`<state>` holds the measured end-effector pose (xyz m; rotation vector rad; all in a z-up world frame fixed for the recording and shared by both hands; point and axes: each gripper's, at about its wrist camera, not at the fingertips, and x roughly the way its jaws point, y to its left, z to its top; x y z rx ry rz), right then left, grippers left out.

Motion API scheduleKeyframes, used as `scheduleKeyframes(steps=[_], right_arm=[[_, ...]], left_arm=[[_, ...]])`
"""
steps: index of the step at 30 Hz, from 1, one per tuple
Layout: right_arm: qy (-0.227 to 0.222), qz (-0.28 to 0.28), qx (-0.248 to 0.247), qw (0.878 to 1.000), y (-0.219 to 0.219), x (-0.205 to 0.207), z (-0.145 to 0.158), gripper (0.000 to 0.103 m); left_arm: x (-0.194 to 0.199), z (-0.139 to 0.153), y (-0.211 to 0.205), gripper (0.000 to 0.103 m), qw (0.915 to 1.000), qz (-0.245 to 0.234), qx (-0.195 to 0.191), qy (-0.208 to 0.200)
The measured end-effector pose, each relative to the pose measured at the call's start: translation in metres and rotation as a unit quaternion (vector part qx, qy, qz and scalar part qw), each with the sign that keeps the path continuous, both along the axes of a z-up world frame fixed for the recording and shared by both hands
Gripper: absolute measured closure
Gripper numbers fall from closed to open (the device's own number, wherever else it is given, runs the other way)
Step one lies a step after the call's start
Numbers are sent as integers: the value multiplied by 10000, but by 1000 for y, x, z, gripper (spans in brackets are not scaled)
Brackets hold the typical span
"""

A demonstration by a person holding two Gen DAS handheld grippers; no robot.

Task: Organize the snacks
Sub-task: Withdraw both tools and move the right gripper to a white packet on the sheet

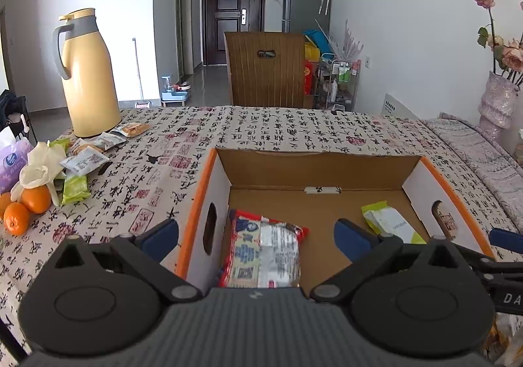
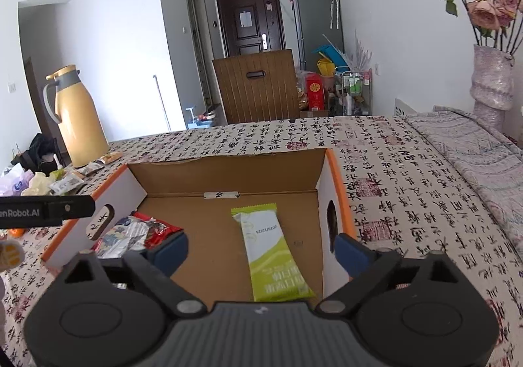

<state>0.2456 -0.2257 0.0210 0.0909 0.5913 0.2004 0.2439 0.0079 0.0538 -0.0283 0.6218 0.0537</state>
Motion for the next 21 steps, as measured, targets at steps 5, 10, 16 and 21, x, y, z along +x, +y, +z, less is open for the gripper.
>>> scheduleKeyframes(steps=[5, 10, 16, 21], right_arm=[[-55, -77, -12, 10000, -4, -21, 0, 0], [-66, -136, 3, 9999, -10, -41, -2, 0], [-93, -170, 26, 9998, -15, -69, -2, 0], [-118, -197, -23, 9997, -16, -91, -5, 0]], left_arm=[[-19, -1, 0, 0, 10000, -37, -61, -22], [-39, -2, 2, 0, 9997, -123, -191, -48], [-65, -3, 2, 0, 9995, -172, -240, -114], [-91, -3, 2, 0, 9992, -179, -230, -264]])
